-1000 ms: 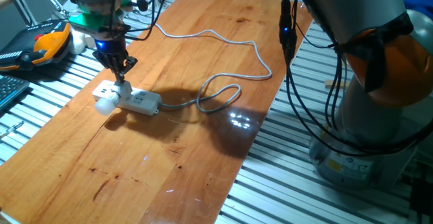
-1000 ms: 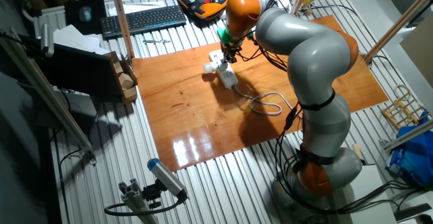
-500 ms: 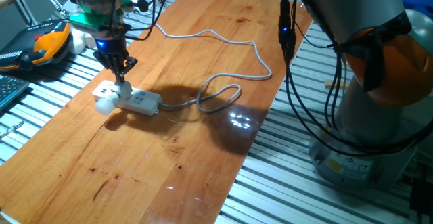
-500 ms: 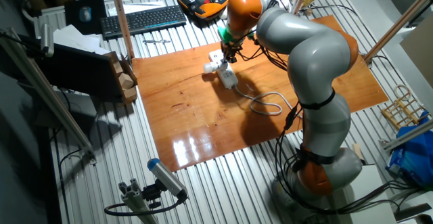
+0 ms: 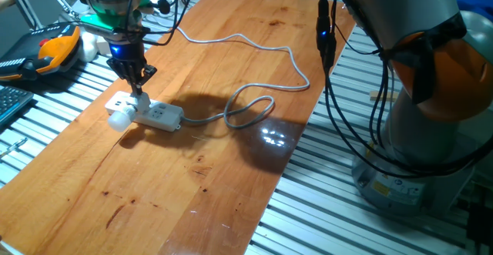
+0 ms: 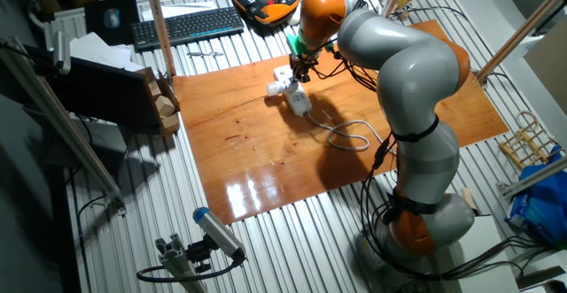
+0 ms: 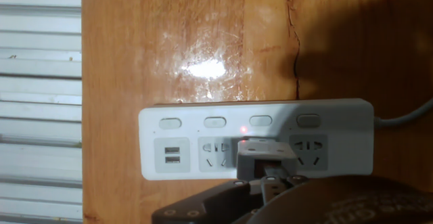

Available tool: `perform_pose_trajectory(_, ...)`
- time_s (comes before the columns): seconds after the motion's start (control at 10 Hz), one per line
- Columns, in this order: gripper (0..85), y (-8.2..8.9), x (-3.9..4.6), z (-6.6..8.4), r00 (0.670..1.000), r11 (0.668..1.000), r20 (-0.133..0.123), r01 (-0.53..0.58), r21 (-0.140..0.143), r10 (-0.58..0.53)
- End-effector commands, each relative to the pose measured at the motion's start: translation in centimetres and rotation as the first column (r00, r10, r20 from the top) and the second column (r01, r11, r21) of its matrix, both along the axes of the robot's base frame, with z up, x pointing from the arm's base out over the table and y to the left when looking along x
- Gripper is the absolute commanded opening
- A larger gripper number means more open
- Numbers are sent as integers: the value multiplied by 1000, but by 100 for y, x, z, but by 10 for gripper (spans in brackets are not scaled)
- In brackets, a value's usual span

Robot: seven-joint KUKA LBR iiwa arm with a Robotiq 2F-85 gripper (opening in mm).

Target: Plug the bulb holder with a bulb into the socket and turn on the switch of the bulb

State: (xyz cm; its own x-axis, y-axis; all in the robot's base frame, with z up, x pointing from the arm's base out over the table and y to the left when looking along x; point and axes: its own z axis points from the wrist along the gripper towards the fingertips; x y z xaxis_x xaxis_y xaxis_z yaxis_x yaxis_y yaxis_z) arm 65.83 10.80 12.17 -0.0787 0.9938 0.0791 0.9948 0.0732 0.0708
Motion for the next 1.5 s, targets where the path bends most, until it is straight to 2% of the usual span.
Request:
perform_pose_trajectory(0.0, 0, 1, -4, -6, 1000, 1000, 0, 2, 2, -2)
perform_pose_trajectory(1.4, 0, -8, -63, -67, 1000, 1000, -14, 5, 10, -5)
